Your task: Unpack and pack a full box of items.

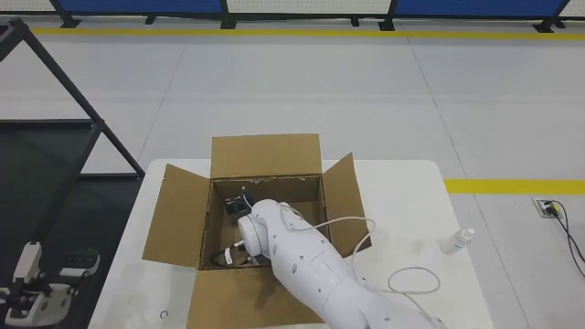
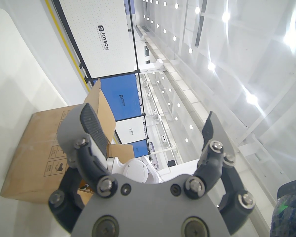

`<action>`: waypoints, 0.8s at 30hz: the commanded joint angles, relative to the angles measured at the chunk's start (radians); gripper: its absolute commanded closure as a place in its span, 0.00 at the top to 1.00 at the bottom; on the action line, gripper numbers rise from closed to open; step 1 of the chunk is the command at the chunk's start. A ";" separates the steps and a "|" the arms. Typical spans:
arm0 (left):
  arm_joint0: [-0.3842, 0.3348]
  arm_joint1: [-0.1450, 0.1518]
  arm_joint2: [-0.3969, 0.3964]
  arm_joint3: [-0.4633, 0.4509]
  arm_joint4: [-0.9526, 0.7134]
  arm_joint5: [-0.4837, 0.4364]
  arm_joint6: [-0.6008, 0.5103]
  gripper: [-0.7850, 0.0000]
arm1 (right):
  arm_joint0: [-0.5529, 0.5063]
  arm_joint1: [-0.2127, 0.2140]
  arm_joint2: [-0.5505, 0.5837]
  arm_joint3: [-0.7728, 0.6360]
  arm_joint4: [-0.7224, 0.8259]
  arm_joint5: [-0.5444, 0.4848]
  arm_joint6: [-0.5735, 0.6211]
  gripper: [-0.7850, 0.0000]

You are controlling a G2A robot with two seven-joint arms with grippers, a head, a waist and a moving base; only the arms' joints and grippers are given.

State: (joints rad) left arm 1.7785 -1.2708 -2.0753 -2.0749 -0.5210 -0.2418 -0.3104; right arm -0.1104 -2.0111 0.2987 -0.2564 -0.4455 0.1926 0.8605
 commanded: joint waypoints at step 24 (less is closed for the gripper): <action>-0.036 0.001 0.043 -0.022 0.074 0.034 -0.041 1.00 | 0.024 0.088 0.113 -0.227 -0.062 0.131 -0.137 0.00</action>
State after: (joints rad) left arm 1.7428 -1.2695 -2.0343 -2.0950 -0.4515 -0.2079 -0.3493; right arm -0.0812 -1.9369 0.4003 -0.4524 -0.4997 0.3140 0.7277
